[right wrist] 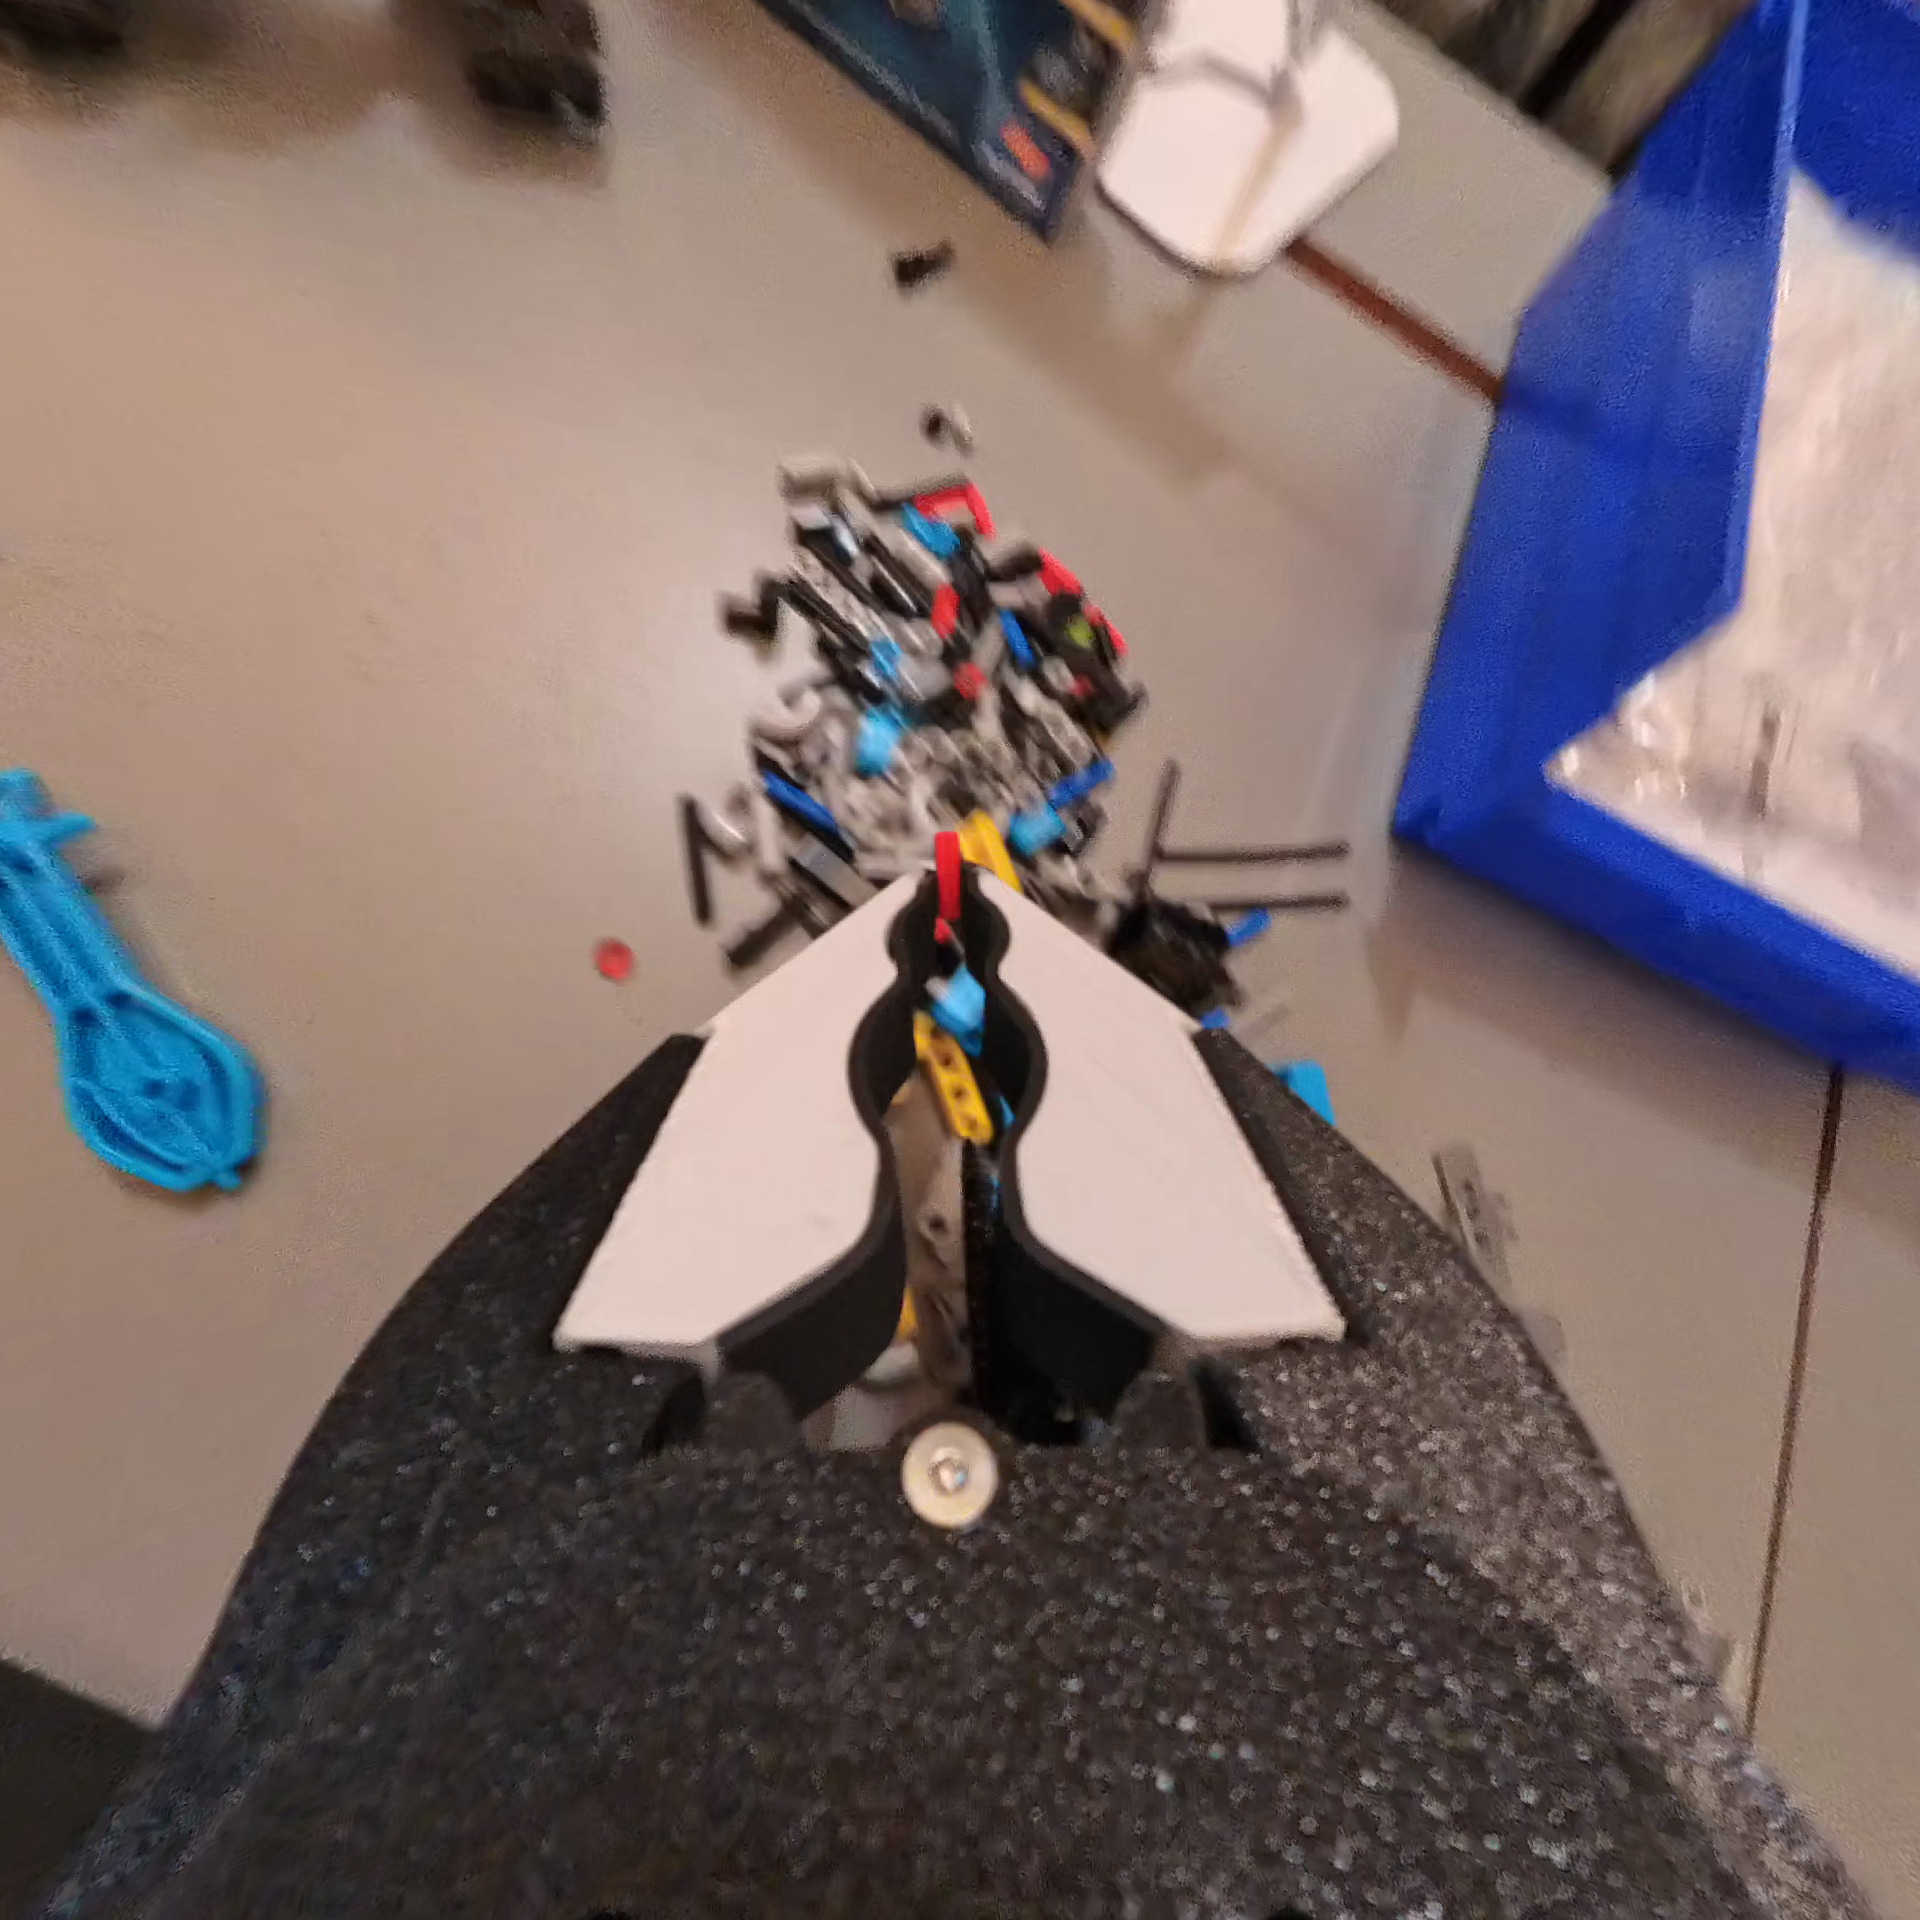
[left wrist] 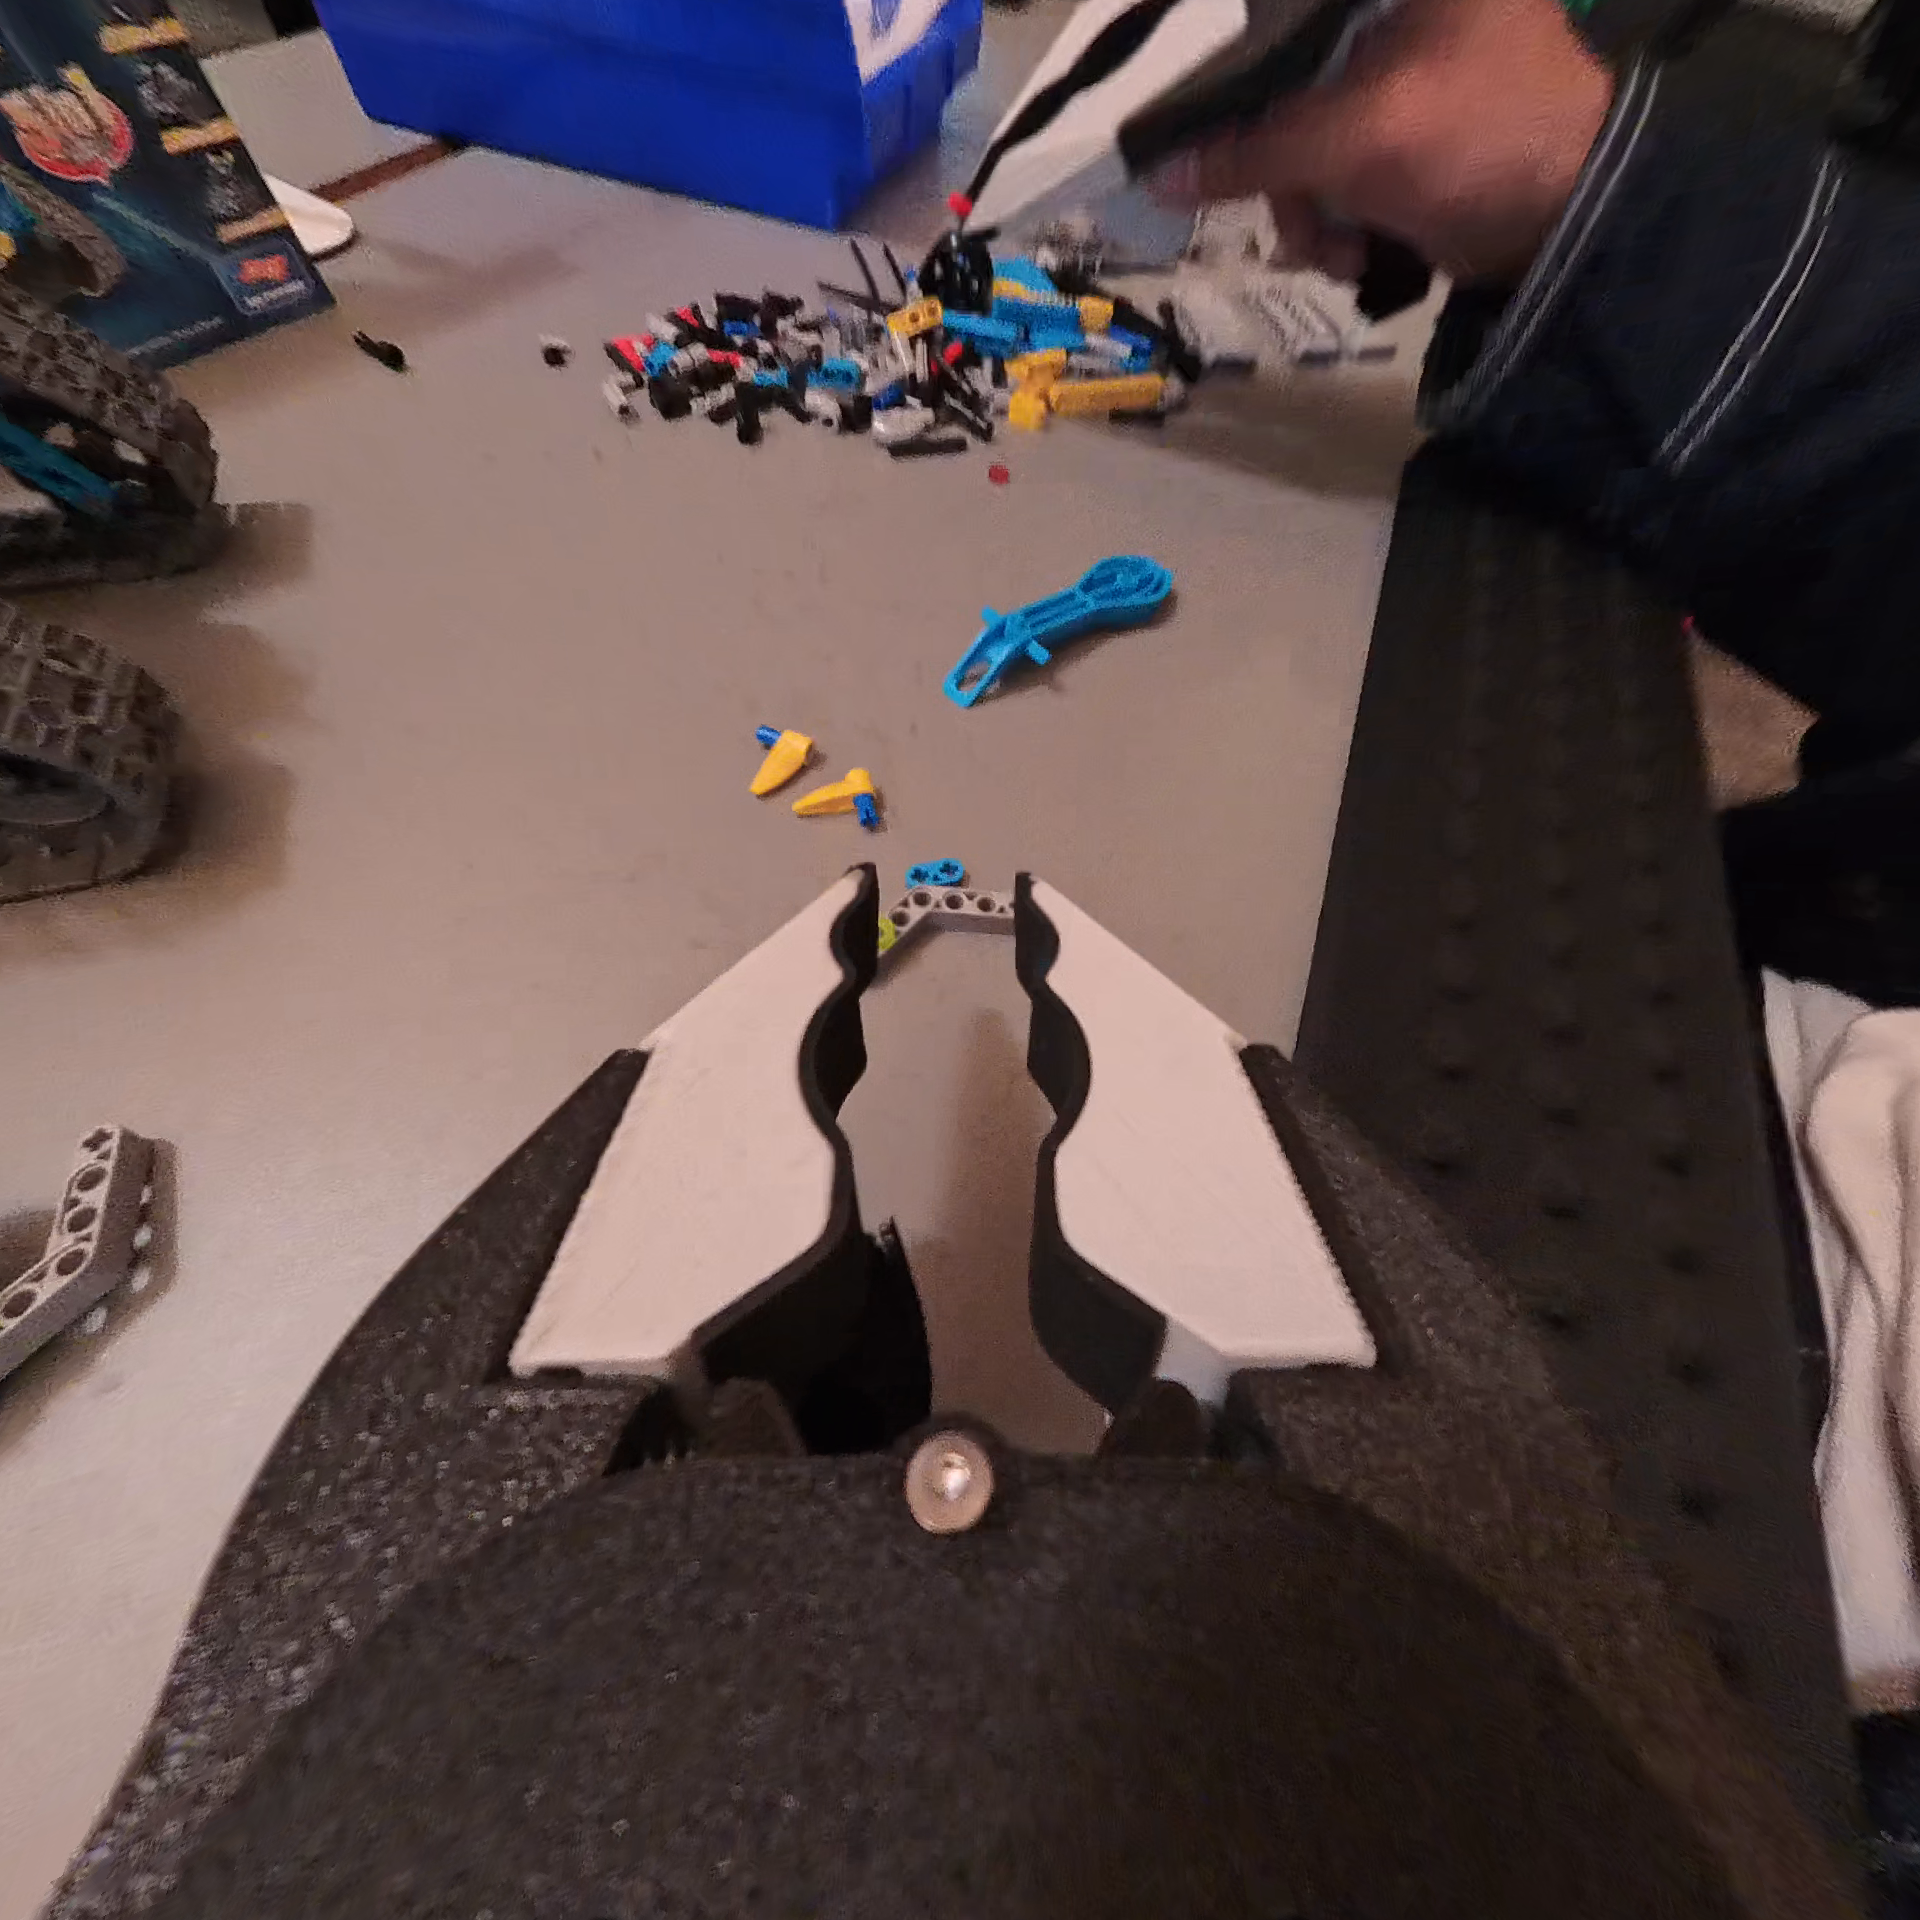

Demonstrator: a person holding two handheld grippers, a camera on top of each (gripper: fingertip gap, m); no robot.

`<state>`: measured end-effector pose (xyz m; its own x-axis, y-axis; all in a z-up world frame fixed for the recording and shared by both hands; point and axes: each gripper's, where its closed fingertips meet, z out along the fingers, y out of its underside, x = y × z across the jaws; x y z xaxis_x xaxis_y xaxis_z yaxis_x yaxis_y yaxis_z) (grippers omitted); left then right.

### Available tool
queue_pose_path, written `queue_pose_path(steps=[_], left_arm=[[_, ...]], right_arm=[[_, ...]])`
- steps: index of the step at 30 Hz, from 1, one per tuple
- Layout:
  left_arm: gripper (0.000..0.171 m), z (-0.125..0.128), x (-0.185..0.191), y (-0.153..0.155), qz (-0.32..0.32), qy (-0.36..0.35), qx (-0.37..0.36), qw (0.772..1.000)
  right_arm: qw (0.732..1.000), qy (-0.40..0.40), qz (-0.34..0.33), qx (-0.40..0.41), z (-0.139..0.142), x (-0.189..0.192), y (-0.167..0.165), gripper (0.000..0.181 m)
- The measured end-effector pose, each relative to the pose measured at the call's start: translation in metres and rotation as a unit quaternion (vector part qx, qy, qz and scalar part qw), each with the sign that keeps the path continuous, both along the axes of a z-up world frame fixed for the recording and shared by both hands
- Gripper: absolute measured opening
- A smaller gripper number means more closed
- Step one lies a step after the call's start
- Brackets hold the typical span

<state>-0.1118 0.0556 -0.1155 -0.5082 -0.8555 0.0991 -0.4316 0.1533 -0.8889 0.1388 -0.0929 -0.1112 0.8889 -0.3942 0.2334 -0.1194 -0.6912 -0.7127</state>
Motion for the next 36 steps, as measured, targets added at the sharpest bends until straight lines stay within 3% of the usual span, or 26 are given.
queue_pose_path(steps=[2, 6, 12, 13, 15, 18, 20, 23, 27, 30, 35, 36], left_arm=[[0.025, -0.004, 0.001, 0.001, 0.004, 0.015, 0.000, 1.000], [0.025, -0.002, 0.006, 0.014, 0.037, 0.028, -0.039, 0.998], [0.025, -0.003, 0.008, 0.025, 0.062, 0.042, -0.067, 0.995], [0.025, -0.003, 0.008, 0.025, 0.063, 0.044, -0.065, 0.995], [0.025, -0.004, 0.007, 0.025, 0.062, 0.044, -0.062, 0.995], [0.025, -0.005, 0.007, 0.025, 0.063, 0.046, -0.056, 0.995], [0.025, -0.006, 0.007, 0.026, 0.064, 0.047, -0.051, 0.996], [0.025, -0.010, 0.006, 0.025, 0.059, 0.055, -0.042, 0.996], [0.023, -0.029, 0.008, 0.023, 0.023, 0.090, 0.030, 0.995], [0.023, -0.034, 0.013, 0.013, -0.013, 0.090, 0.071, 0.993], [0.022, -0.044, 0.017, 0.008, -0.053, 0.091, 0.129, 0.986], [0.014, -0.043, 0.019, 0.006, -0.063, 0.094, 0.123, 0.986]], right_arm=[[0.999, 0.018, -0.021, -0.025, -0.013, 0.011, -0.019, 0.002], [0.998, 0.041, -0.021, -0.046, -0.031, 0.012, -0.024, 0.008], [1.000, 0.018, -0.023, -0.003, 0.001, 0.009, -0.017, 0.014], [1.000, 0.029, 0.003, 0.012, 0.007, -0.005, -0.005, 0.015], [0.989, 0.077, 0.120, 0.033, 0.012, -0.060, 0.031, 0.024], [0.948, 0.142, 0.286, -0.003, -0.005, -0.150, 0.063, 0.038], [0.939, 0.133, 0.317, -0.022, -0.019, -0.169, 0.074, 0.037], [0.939, 0.138, 0.313, -0.038, -0.032, -0.173, 0.082, 0.037], [0.926, 0.126, 0.355, -0.004, -0.019, -0.207, 0.104, 0.034], [0.932, 0.068, 0.350, -0.071, -0.031, -0.198, 0.096, 0.039], [0.951, 0.057, 0.289, -0.093, -0.027, -0.152, 0.060, 0.037], [0.952, 0.064, 0.281, -0.105, -0.033, -0.148, 0.056, 0.037]])
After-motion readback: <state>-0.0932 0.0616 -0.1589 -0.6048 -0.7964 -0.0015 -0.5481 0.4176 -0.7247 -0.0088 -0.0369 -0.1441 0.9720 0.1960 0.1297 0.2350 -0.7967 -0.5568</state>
